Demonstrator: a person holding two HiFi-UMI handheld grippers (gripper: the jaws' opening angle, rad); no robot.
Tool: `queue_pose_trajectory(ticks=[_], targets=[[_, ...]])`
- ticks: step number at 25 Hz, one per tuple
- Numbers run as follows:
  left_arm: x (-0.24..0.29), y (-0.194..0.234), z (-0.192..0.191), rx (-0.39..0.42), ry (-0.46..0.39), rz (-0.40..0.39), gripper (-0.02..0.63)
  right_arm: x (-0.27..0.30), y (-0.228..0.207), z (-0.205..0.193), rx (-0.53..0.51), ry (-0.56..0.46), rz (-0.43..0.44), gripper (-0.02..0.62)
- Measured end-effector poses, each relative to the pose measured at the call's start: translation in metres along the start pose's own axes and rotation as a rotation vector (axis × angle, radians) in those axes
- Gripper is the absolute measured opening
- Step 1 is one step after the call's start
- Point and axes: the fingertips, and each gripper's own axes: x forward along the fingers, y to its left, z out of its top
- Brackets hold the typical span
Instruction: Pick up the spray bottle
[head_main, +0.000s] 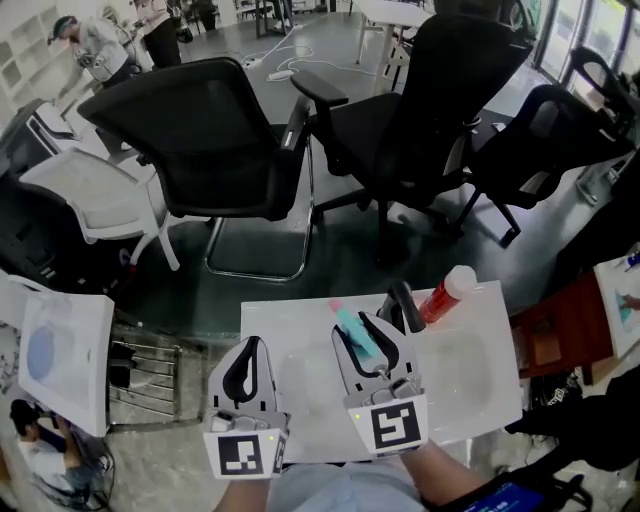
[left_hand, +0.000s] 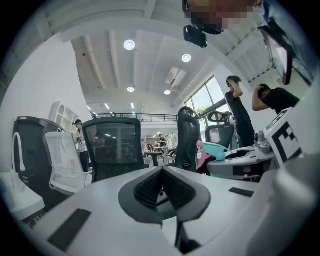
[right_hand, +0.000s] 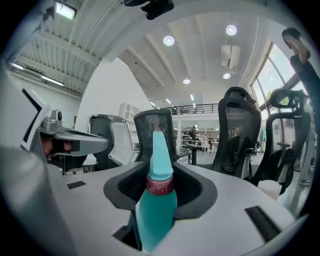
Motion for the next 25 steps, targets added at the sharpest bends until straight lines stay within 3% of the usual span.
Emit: queue_pose_trajectory(ticks=[7, 25], targets=[[-0.017, -0.015, 0.014, 0.021, -0.03, -0.001, 0.015, -0.031, -0.009, 0.027, 0.004, -0.063, -0.017, 0.156], [-0.033, -0.043, 0.032, 0.052, -0.077, -0.028, 0.015, -0.065, -0.021, 0.04, -0.016, -0.104, -0.048, 0.155]])
